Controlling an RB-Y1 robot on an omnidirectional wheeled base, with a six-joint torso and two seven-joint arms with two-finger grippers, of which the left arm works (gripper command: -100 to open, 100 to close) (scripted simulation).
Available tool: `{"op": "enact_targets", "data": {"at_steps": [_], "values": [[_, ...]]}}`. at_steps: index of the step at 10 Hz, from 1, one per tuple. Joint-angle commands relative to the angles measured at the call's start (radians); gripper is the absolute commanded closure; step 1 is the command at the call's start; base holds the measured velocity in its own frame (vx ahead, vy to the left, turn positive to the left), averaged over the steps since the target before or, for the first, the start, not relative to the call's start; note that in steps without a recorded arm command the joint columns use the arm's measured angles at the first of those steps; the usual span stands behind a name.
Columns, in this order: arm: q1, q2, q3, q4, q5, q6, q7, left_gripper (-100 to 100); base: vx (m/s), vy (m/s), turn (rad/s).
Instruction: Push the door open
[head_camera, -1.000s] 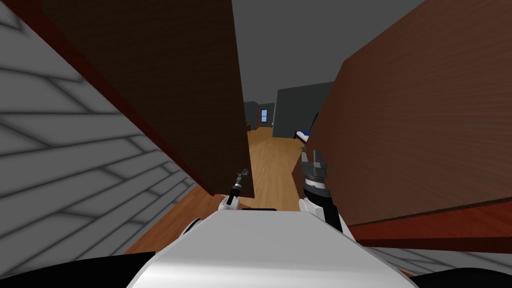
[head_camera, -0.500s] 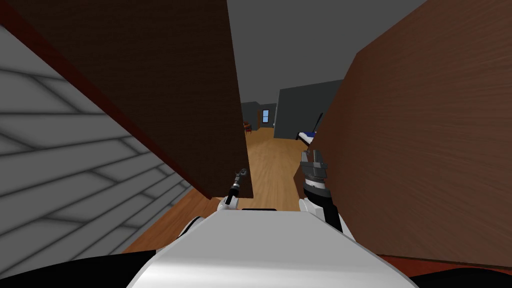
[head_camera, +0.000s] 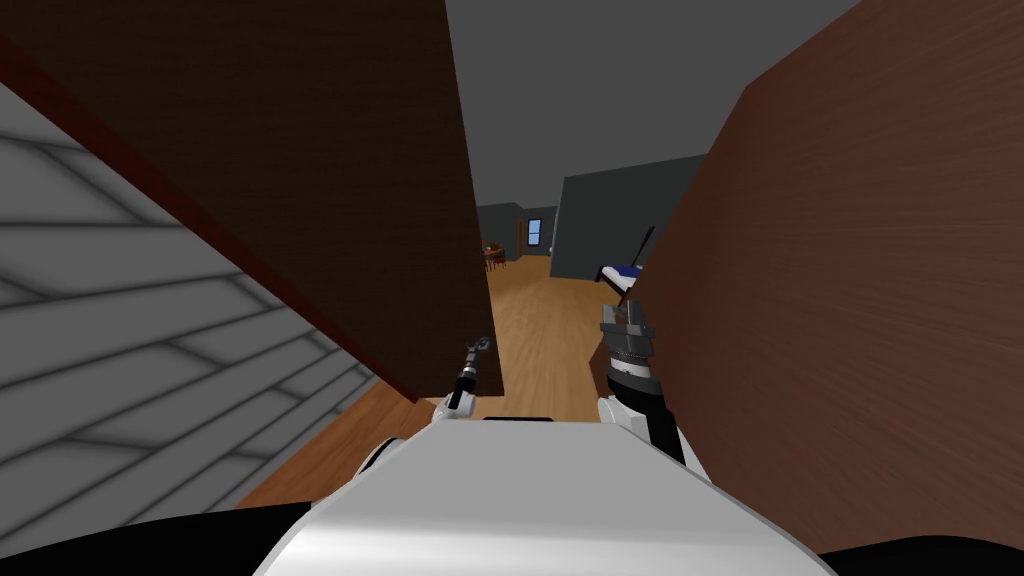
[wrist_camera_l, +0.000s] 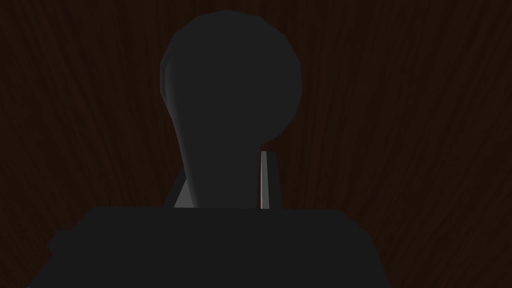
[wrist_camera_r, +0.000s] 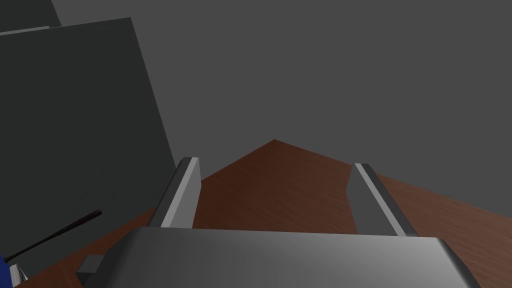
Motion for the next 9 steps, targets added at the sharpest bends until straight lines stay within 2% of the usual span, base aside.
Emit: {"op": "enact_targets", "data": {"at_steps": [1, 2, 3, 6, 9], "values": [[0.003, 0.016, 0.024, -0.009, 0.012, -0.003, -0.003, 100, 0.147, -0.115, 0.068], [0.003, 0.016, 0.024, -0.006, 0.012, -0.003, -0.003, 100, 0.111, -0.075, 0.035], [0.003, 0.018, 0.044, -0.007, 0.021, -0.003, -0.011, 100, 0.162, -0.062, 0.06], [0.003, 0.019, 0.062, -0.005, 0.03, -0.002, -0.019, 100, 0.144, -0.089, 0.052], [0.003, 0.022, 0.101, -0.001, 0.049, -0.002, -0.034, 100, 0.161, -0.099, 0.063]]}}
